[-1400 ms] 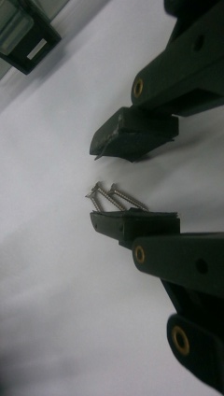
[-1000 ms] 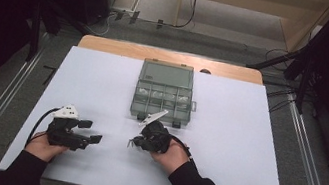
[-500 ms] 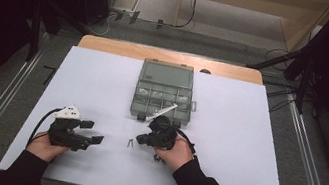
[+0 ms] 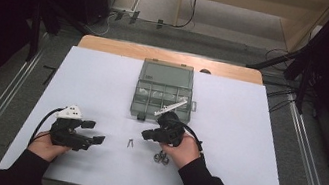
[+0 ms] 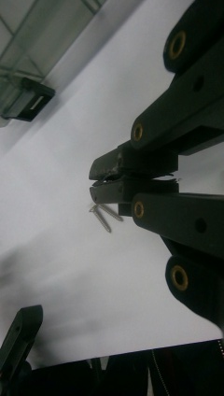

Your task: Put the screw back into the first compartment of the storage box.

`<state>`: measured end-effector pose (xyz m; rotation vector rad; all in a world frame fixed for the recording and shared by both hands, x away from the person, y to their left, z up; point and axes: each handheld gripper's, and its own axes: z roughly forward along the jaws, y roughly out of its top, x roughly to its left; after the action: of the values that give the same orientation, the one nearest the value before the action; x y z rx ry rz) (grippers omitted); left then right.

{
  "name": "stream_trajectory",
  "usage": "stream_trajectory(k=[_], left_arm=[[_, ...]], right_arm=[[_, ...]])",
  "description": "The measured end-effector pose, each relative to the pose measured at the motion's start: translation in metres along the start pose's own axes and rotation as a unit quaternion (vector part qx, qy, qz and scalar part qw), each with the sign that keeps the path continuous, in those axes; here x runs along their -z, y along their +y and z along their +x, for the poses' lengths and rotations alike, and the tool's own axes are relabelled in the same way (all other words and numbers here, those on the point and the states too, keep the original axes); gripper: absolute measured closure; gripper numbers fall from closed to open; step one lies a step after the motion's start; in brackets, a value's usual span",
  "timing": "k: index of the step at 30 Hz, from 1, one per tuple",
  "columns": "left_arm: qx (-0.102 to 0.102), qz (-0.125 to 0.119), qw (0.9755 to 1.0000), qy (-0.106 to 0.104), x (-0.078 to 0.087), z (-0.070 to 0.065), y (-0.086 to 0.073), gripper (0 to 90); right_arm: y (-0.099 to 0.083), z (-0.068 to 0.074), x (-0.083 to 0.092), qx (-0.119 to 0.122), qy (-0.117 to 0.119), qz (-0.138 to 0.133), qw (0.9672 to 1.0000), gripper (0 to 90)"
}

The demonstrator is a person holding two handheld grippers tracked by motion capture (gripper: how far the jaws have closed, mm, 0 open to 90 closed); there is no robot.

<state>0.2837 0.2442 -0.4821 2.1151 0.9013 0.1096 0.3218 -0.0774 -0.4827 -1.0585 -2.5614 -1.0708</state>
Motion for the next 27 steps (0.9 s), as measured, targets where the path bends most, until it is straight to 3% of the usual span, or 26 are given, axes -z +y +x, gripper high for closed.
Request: stream_trajectory(k=[3,7,10,12,14,27], left_arm=[[0.001,0.003,1.0000,-0.001,0.000,0.000,0.000,27.3],[0.001,0.001,1.0000,0.000,0.000,-0.001,0.000,27.3],[-0.001,0.000,1.0000,0.001,0.000,-0.001,0.000,27.3],[-0.004,0.002,1.0000,0.005,-0.001,-0.001,0.000,27.3],[0.004,0.000,1.0000,0.005,-0.002,-0.001,0.000,27.3],[0.005,0.001,1.0000,0.009,-0.002,-0.001,0.000,27.3]], right_arm=[[0.003,0.002,0.002,0.012,0.000,-0.003,0.9999,88.8],[0.008,0.000,0.002,0.006,0.005,0.004,1.0000,88.8],[0.011,-0.003,0.003,0.000,0.022,0.010,0.9997,88.8],[0.015,-0.001,0.005,0.008,0.020,0.010,0.9997,88.8],[0.016,-0.001,0.005,0.006,0.019,0.009,0.9998,88.8],[0.031,-0.006,0.011,0.005,0.017,0.013,0.9998,88.8]])
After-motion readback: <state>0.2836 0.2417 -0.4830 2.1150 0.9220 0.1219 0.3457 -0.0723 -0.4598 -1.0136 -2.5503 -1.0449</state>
